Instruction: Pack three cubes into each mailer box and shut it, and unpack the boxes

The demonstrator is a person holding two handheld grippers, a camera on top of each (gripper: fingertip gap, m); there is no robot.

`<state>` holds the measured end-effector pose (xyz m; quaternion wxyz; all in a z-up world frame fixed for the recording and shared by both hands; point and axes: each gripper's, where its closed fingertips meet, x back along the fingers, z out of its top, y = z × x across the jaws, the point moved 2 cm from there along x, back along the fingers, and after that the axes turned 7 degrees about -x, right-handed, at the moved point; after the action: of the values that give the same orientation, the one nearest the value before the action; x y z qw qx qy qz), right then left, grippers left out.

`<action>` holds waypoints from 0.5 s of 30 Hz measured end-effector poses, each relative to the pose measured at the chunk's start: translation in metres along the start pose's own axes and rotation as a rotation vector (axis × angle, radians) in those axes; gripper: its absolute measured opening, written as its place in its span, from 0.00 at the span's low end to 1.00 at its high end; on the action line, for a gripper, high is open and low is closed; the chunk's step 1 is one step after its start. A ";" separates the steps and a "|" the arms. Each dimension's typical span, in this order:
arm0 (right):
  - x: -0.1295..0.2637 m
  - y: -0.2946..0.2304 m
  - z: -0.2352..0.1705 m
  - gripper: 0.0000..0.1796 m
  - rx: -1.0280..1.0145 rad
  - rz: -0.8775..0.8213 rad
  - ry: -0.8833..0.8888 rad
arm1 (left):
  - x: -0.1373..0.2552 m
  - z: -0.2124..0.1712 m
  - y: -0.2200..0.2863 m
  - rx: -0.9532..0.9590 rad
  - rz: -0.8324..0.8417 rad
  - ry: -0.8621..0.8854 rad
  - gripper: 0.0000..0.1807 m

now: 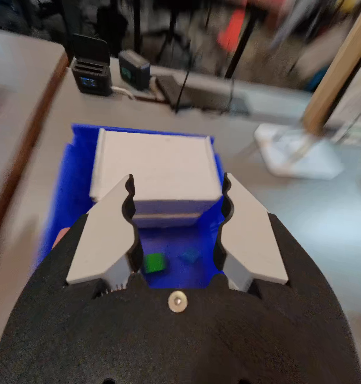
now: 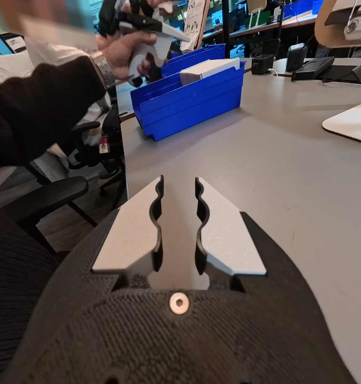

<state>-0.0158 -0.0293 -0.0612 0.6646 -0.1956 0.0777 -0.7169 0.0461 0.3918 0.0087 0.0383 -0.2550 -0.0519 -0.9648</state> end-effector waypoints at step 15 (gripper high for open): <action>-0.016 -0.015 -0.022 0.15 0.228 -0.022 -0.100 | -0.050 -0.024 0.012 -1.165 -0.180 -0.651 0.66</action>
<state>-0.0369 -0.0154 -0.0783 0.6777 -0.1550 -0.0399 -0.7177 0.0784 0.3798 -0.0362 -0.2036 -0.5066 0.4471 -0.7086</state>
